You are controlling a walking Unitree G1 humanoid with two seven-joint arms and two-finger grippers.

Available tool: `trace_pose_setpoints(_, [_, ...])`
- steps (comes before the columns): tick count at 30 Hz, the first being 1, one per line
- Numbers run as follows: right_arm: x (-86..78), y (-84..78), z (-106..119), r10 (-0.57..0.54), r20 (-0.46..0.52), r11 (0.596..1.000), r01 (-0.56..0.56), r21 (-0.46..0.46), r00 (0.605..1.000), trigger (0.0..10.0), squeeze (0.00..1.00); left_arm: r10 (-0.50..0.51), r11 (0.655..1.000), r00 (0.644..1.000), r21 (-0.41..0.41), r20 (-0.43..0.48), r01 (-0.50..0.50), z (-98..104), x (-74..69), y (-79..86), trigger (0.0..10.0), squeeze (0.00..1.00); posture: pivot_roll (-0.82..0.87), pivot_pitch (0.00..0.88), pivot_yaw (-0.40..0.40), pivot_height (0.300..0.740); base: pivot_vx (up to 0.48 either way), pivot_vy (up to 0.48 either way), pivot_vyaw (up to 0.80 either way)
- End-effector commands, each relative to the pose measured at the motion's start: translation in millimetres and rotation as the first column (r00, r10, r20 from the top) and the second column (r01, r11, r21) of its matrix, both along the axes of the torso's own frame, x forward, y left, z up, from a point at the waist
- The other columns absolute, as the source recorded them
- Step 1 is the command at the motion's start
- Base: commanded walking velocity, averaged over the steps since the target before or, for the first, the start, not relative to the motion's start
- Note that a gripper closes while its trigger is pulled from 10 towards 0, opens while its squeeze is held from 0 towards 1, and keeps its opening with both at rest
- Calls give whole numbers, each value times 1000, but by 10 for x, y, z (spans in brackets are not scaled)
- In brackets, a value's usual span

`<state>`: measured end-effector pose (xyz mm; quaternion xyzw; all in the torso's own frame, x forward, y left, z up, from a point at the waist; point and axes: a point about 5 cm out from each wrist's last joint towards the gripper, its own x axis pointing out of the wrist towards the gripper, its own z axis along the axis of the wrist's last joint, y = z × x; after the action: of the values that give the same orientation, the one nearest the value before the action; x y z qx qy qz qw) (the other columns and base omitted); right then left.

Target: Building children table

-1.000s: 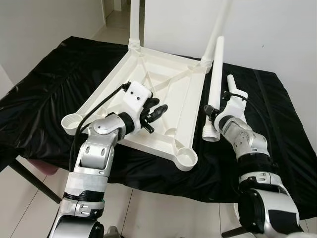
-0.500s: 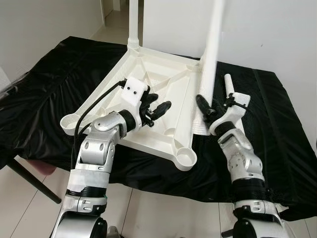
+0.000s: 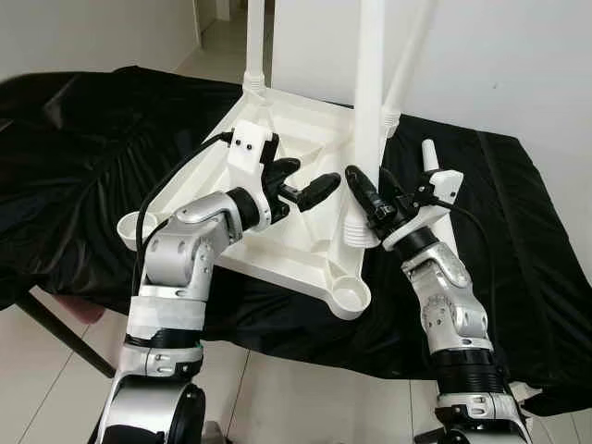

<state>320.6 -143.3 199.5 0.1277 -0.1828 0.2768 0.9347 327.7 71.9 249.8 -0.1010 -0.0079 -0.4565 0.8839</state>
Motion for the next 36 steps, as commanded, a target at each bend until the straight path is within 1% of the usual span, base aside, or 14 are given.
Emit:
trace_pose_setpoints(1, [-37, -9, 42, 18, 38, 1000, -17, -24, 999, 10000, 0, -175, 983, 984, -46, 34, 176, 136, -98, -71, 10000, 0, 125, 48, -68, 740, 0, 0, 0])
trace_pose_setpoints(3, [-41, -3, 37, 25, 38, 999, -24, -35, 999, 10000, 0, -187, 980, 982, -62, 35, 189, 165, -102, -78, 10000, 0, 126, 49, -70, 740, 0, 0, 0])
trace_pose_setpoints(6, [-47, 26, 9, 55, 28, 996, -53, -69, 998, 10000, 0, -203, 974, 979, -101, 13, 203, 228, -75, -99, 10000, 0, 128, 50, -73, 740, 0, 0, 0])
trace_pose_setpoints(10, [-64, 58, -4, 85, 30, 993, -82, -88, 996, 10000, 0, -231, 967, 973, -112, 6, 230, 273, -78, -121, 10000, 0, 128, 50, -73, 740, 0, 0, 0])
trace_pose_setpoints(14, [-94, 112, -8, 124, 38, 988, -120, -99, 991, 10000, 0, -245, 964, 969, -109, -7, 243, 289, -67, -150, 10000, 0, 124, 50, -69, 740, 0, 0, 0])
trace_pose_setpoints(17, [-137, 175, -6, 171, 48, 980, -165, -110, 984, 10000, 0, -248, 966, 968, -81, -41, 244, 259, -43, -191, 10000, 0, 122, 49, -66, 740, 0, 0, 0])
trace_pose_setpoints(22, [-157, 194, -14, 184, 51, 977, -177, -120, 982, 10000, 0, -242, 969, 968, -67, -60, 238, 248, -26, -202, 10000, 0, 118, 46, -58, 740, 0, 0, 0])
trace_pose_setpoints(23, [-178, 207, -31, 194, 49, 974, -186, -128, 980, 10000, 0, -221, 974, 971, -58, -89, 217, 236, 23, -200, 10000, 0, 115, 45, -55, 740, 0, 0, 0])
trace_pose_setpoints(29, [-209, 223, -54, 213, 43, 969, -205, -138, 976, 10000, 0, -194, 981, 977, -46, -85, 190, 272, 76, -183, 10000, 0, 115, 42, -50, 740, 0, 0, 0])
trace_pose_setpoints(30, [-229, 235, -86, 225, 34, 965, -217, -149, 974, 10000, 0, -184, 982, 980, -48, -76, 181, 339, 111, -166, 10000, 0, 116, 41, -48, 740, 0, 0, 0])
trace_pose_setpoints(34, [-229, 235, -86, 225, 34, 965, -217, -149, 974, 10000, 0, -184, 982, 980, -48, -76, 181, 339, 111, -166, 10000, 0, 116, 41, -48, 740, 0, 0, 0])
trace_pose_setpoints(35, [-256, 257, -143, 234, 21, 959, -228, -166, 972, 10000, 0, -174, 983, 982, -68, -79, 169, 438, 164, -124, 8078, 0, 121, 33, -38, 740, 0, 0, 0])
trace_pose_setpoints(36, [-256, 257, -143, 234, 21, 959, -228, -166, 972, 10000, 0, -174, 983, 982, -68, -79, 169, 438, 164, -124, 8078, 0, 121, 33, -38, 740, 0, 0, 0])
